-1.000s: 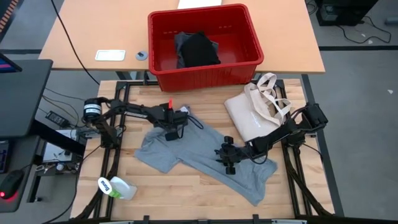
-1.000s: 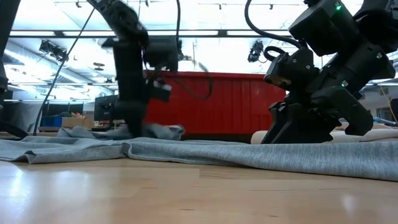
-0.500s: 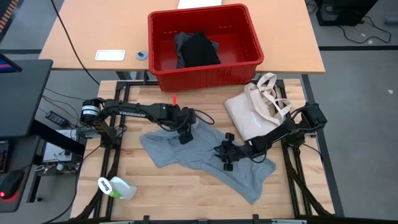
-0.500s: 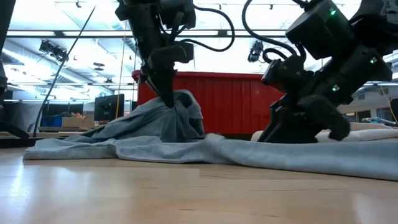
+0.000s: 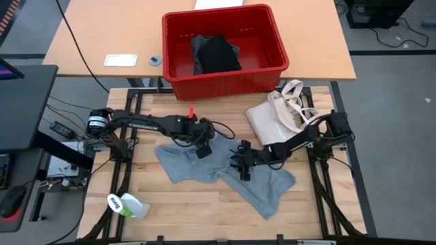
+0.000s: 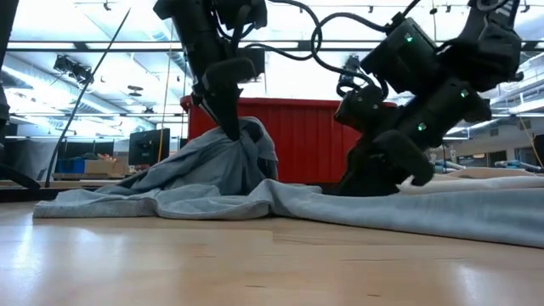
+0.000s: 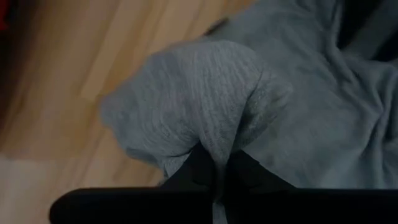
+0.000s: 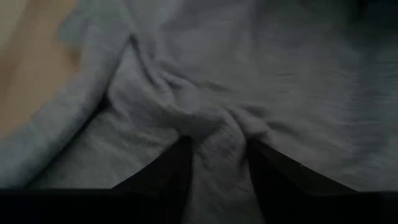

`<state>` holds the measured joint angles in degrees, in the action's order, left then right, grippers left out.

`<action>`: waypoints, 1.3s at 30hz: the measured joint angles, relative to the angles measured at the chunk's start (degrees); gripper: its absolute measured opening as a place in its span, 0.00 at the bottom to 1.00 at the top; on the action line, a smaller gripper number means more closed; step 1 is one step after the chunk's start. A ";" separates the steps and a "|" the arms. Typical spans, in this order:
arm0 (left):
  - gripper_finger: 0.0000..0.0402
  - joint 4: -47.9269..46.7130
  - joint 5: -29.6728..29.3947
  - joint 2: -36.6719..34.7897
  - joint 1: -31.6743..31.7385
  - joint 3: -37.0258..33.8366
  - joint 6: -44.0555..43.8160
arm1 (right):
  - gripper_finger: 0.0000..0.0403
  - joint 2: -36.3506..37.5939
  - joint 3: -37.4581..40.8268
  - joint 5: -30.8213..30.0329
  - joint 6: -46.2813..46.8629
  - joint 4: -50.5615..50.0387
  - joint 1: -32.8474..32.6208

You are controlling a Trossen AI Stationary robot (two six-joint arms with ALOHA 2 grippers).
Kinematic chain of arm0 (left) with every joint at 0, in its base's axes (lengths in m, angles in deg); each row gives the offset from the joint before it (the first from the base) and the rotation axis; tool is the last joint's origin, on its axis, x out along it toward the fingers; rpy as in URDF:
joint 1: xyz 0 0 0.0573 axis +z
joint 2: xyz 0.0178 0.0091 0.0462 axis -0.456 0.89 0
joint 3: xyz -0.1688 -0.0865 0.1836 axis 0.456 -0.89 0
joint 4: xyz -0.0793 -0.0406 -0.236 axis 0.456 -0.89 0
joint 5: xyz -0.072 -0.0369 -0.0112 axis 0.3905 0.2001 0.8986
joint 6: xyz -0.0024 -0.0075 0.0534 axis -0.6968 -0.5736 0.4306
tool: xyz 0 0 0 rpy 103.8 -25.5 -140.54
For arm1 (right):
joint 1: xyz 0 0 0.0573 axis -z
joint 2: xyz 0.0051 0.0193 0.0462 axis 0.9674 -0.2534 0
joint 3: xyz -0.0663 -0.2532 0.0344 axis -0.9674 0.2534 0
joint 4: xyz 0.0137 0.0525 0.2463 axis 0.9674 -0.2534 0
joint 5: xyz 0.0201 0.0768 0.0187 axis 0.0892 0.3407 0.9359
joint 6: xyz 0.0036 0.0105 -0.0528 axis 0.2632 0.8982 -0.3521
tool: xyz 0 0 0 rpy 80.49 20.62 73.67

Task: Fold Laundry from Bin
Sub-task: Fold the gray shirt

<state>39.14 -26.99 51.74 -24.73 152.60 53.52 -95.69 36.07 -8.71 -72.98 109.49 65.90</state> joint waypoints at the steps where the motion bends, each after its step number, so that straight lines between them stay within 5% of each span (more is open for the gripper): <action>1: 0.03 -0.33 -0.39 -0.34 0.04 0.09 0.27 | 0.43 0.37 -0.41 1.45 -0.41 -1.22 -0.25; 10: 0.03 -9.16 -5.25 -5.26 0.72 0.61 0.29 | 0.43 12.55 -3.28 5.41 4.95 -29.45 -5.86; 16: 0.03 -9.52 -5.23 -7.59 0.58 0.63 -0.10 | 0.43 17.70 -3.72 -3.74 0.32 -20.80 -6.82; 23: 0.03 -9.20 -5.17 -8.19 0.58 0.63 -0.16 | 0.43 5.04 -4.37 -1.55 -9.69 3.45 0.06; 31: 0.03 -9.77 -5.01 -13.17 0.81 0.59 2.63 | 0.43 -11.59 -15.16 2.62 -10.60 4.09 6.65; 39: 0.03 -3.97 -3.02 -22.06 2.05 0.59 3.77 | 0.43 -20.12 -30.01 -1.35 -15.46 6.22 8.63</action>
<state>35.17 -30.01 29.68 -22.68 153.19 57.29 -115.81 6.06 -10.06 -88.44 115.71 74.53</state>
